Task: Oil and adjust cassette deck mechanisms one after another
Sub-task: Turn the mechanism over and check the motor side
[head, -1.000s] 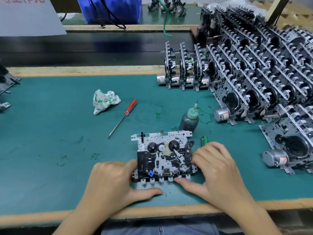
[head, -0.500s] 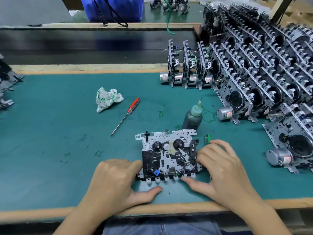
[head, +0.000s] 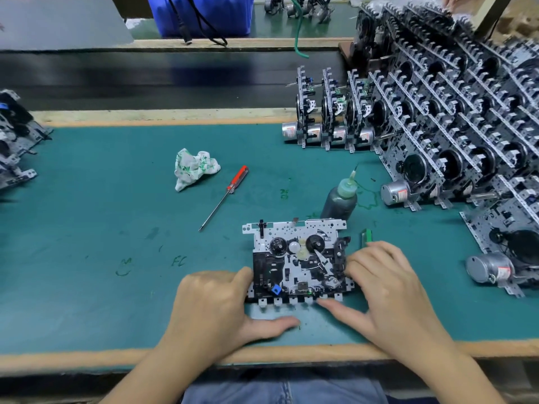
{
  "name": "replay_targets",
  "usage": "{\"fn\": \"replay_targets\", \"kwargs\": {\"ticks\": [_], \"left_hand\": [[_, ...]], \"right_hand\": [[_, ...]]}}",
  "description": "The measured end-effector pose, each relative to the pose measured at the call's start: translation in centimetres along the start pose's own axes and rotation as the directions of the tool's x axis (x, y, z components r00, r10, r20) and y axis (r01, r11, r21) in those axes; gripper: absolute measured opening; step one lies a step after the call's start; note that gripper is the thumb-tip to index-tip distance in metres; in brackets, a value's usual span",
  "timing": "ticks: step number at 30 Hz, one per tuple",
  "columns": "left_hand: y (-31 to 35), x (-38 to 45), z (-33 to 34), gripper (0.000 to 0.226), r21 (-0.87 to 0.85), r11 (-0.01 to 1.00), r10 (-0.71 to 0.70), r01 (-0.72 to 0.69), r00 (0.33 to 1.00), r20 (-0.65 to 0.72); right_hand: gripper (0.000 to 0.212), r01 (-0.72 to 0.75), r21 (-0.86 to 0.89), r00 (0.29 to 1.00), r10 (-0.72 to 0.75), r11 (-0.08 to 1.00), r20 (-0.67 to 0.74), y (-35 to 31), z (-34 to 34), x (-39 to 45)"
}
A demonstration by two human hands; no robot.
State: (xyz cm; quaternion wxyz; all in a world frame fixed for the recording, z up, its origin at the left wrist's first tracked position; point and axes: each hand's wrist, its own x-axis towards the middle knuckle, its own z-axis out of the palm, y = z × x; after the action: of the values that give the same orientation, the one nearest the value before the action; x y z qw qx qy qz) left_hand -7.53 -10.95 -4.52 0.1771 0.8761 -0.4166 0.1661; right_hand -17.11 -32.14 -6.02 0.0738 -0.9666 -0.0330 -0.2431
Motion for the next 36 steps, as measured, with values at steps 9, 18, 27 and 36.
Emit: {"fn": "replay_targets", "kwargs": {"ticks": [9,18,27,36], "left_hand": [[0.43,-0.14,0.36,0.069,0.042,0.996,-0.076,0.078,0.996,-0.048],[0.10,-0.50,0.50,0.071,-0.059,0.998,0.000,0.003,0.999,0.052],[0.12,-0.42,0.19,0.070,-0.074,0.993,-0.088,0.092,0.995,0.056],[0.32,-0.28,0.23,0.065,-0.081,0.973,-0.212,0.216,0.976,0.059]], "right_hand": [[0.054,-0.004,0.085,1.000,0.002,0.996,0.021,0.04,-0.10,0.14],[0.059,-0.039,-0.038,0.999,0.038,0.998,-0.025,-0.26,-0.24,0.08],[0.049,0.024,-0.028,0.999,-0.025,0.999,-0.040,0.04,-0.42,-0.08],[0.053,0.025,0.075,1.000,-0.024,0.997,-0.013,-0.20,-0.40,0.16]]}}
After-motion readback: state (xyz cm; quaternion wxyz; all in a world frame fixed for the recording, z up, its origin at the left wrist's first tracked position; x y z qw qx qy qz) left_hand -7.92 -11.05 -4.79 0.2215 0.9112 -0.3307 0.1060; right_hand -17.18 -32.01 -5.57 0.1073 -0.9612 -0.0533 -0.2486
